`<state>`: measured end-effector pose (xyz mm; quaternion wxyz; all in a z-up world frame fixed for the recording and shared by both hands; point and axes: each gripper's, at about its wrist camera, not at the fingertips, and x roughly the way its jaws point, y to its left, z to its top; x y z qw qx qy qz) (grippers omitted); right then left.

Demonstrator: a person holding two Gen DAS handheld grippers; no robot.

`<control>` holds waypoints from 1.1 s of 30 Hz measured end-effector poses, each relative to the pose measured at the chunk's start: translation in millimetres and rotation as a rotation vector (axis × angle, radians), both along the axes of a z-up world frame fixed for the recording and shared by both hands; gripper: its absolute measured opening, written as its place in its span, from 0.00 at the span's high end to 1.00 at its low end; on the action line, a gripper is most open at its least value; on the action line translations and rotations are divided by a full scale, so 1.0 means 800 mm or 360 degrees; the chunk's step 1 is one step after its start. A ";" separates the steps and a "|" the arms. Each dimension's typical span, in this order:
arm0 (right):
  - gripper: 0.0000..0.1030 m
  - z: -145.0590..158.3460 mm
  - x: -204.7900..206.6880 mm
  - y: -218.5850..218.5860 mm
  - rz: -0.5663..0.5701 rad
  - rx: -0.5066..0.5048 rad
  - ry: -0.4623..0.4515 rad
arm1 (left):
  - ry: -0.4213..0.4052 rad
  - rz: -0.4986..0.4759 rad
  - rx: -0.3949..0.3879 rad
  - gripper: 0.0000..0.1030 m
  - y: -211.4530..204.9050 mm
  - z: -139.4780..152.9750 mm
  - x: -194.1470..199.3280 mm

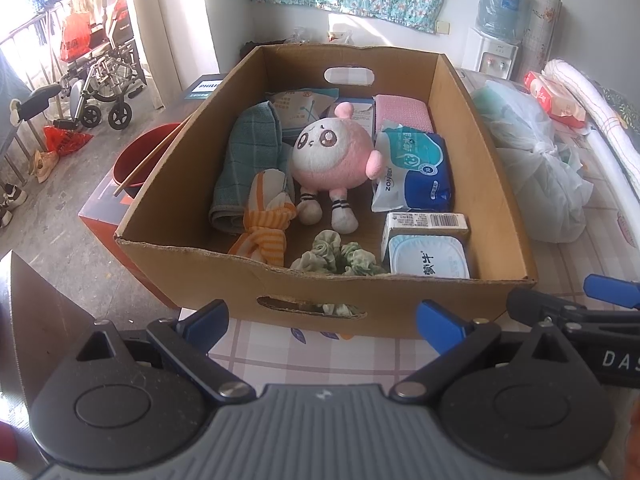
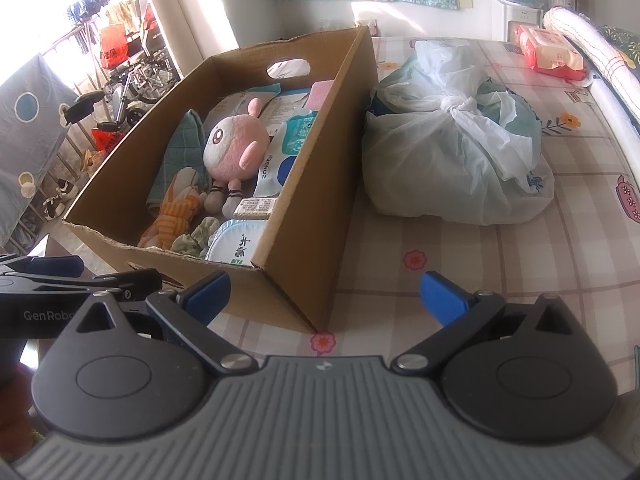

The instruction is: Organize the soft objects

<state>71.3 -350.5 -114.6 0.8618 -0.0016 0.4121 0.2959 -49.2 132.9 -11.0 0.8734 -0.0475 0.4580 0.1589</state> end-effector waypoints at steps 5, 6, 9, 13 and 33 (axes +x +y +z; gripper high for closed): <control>0.01 0.000 0.000 0.000 0.0000 0.0001 0.0003 | 0.0002 0.0000 0.0000 0.02 0.000 0.000 0.000; 0.01 0.000 0.000 0.000 0.0000 0.0001 0.0002 | 0.0001 -0.0001 0.0001 0.02 0.000 0.000 0.000; 0.01 0.000 0.000 0.000 0.0000 0.0002 0.0003 | 0.0001 -0.0001 0.0001 0.02 0.000 0.000 -0.001; 0.01 0.000 0.000 0.000 0.0000 0.0002 0.0003 | 0.0001 -0.0001 0.0001 0.02 0.000 0.000 -0.001; 0.01 -0.002 -0.002 0.000 0.0000 0.0007 0.0011 | 0.0003 -0.0001 0.0000 0.02 0.001 0.000 -0.001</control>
